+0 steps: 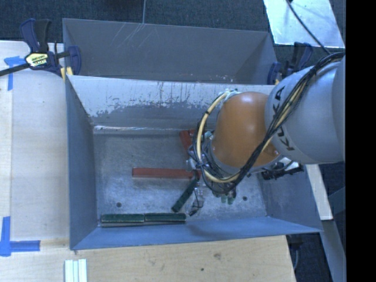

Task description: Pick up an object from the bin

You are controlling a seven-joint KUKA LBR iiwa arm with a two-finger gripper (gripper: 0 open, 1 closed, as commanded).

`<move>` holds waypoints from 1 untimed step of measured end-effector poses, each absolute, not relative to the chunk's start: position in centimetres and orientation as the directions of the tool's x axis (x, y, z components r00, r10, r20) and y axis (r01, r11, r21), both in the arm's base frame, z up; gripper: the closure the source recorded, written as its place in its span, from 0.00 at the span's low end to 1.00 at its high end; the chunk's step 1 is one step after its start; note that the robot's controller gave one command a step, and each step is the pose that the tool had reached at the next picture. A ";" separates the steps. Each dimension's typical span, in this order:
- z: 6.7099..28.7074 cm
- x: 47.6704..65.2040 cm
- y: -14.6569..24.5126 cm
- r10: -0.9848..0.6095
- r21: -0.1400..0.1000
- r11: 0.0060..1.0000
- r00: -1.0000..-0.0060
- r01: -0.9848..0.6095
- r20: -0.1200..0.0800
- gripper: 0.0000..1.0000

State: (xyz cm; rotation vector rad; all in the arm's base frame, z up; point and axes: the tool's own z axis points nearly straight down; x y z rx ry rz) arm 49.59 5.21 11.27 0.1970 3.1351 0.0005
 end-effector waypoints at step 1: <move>7.1 53.6 6.1 0.323 0.000 0.946 -0.946 0.323 0.000 0.00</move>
Offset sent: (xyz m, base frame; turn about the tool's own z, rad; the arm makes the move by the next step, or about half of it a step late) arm 0.0398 0.0090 -0.0427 0.2056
